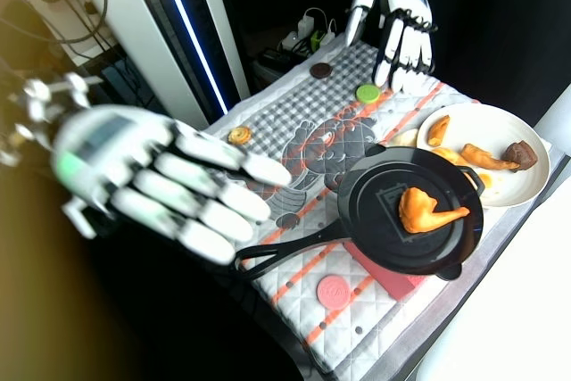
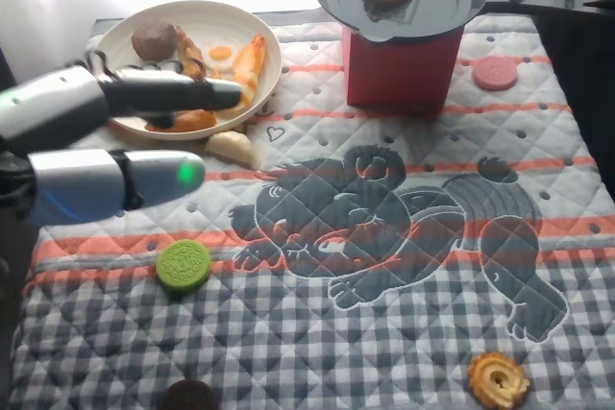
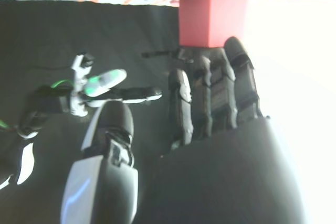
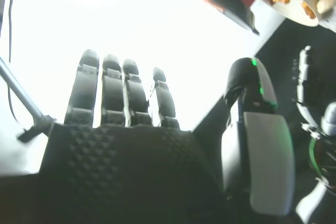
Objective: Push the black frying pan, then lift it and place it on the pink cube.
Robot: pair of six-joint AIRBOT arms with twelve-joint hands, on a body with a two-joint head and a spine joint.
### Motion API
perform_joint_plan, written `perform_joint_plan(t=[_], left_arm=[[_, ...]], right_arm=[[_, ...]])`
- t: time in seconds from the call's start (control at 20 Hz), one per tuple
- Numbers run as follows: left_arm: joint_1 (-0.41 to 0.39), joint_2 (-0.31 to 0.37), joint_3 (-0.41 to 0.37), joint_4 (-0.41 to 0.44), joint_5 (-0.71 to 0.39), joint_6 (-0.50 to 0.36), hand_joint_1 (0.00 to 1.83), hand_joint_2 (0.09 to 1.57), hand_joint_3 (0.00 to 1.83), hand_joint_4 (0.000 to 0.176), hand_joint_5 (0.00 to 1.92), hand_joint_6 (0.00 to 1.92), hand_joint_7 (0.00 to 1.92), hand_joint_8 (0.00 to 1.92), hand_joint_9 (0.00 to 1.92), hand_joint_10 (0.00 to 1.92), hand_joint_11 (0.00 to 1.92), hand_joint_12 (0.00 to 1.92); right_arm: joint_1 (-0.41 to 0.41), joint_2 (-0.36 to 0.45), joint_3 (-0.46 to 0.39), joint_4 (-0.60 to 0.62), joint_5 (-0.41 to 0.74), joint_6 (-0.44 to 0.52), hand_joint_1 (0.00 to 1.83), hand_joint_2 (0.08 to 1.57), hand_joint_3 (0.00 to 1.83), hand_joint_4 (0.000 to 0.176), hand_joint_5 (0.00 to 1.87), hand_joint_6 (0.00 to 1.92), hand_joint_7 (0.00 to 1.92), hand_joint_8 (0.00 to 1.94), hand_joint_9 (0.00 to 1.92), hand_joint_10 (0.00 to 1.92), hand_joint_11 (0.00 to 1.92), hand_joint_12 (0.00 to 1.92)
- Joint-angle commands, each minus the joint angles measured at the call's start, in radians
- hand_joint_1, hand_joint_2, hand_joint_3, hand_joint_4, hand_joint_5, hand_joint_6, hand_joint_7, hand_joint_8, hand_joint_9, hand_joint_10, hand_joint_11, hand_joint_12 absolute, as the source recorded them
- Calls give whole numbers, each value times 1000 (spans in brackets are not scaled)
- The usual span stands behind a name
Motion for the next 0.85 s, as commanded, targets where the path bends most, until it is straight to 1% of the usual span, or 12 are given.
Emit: perform_joint_plan(t=[0.0, 0.1, 0.2, 0.3, 0.4, 0.45, 0.5, 0.55, 0.65, 0.7, 0.75, 0.8], left_arm=[[3, 11, -7, -20, -169, -7, 481, 1249, 0, 38, 333, 0, 360, 2, 317, 23, 0, 1211], [23, 28, -18, -47, -234, -7, 497, 1247, 0, 6, 227, 0, 340, 0, 350, 27, 0, 1232], [47, 46, -27, -82, -317, -7, 427, 1250, 1, 0, 23, 0, 281, 1, 298, 3, 0, 1105], [66, 63, -38, -120, -401, -7, 605, 1267, 3, 0, 0, 0, 136, 0, 219, 1, 0, 807], [82, 69, -43, -142, -466, -7, 555, 1272, 2, 90, 0, 0, 12, 0, 139, 3, 0, 603], [94, 71, -46, -158, -511, -7, 456, 1268, 1, 155, 0, 0, 2, 0, 82, 1, 0, 491], [111, 74, -49, -172, -556, -7, 329, 1280, 3, 161, 0, 0, 0, 0, 16, 0, 0, 416], [135, 77, -53, -189, -609, -7, 301, 1287, 6, 87, 0, 0, 0, 0, 2, 0, 0, 403], [193, 91, -68, -229, -719, -7, 76, 1441, 49, 168, 0, 0, 0, 0, 0, 0, 0, 15], [220, 95, -74, -246, -767, -7, 33, 1343, 0, 115, 0, 0, 0, 0, 0, 0, 0, 2], [247, 96, -78, -261, -812, -7, 340, 1195, 56, 164, 50, 0, 8, 9, 77, 1, 0, 372], [274, 101, -83, -272, -854, -7, 329, 1300, 43, 161, 9, 0, 1, 1, 15, 0, 0, 74]], right_arm=[[-33, 7, 0, 15, 231, 49, 562, 1192, 7, 111, 0, 0, 0, 0, 0, 0, 0, 0], [-125, 9, -2, 38, 337, 116, 559, 1190, 5, 112, 0, 0, 0, 0, 0, 0, 0, 0], [-247, 24, -25, 87, 483, 151, 569, 1197, 7, 68, 0, 0, 0, 0, 0, 0, 9, 4], [-328, 49, -58, 128, 572, 159, 547, 1182, 0, 94, 0, 0, 0, 0, 0, 0, 9, 6], [-328, 52, -56, 119, 571, 159, 540, 1179, 0, 109, 0, 0, 0, 0, 0, 0, 0, 1], [-327, 56, -57, 117, 572, 159, 576, 1173, 0, 91, 0, 0, 0, 0, 0, 0, 18, 10], [-324, 65, -59, 108, 572, 159, 580, 1177, 0, 99, 0, 0, 0, 0, 0, 0, 3, 1], [-320, 75, -62, 97, 572, 159, 584, 1185, 2, 107, 0, 0, 0, 0, 0, 0, 0, 0], [-291, 88, -65, 64, 572, 158, 582, 1214, 13, 121, 0, 0, 0, 0, 0, 0, 31, 17], [-274, 88, -65, 50, 572, 154, 522, 1277, 0, 91, 0, 0, 0, 0, 4, 6, 5, 316], [-256, 88, -64, 37, 572, 148, 470, 1264, 0, 92, 0, 0, 0, 0, 0, 0, 0, 240], [-233, 88, -63, 18, 572, 135, 432, 1151, 0, 125, 0, 0, 0, 0, 0, 0, 0, 102]])
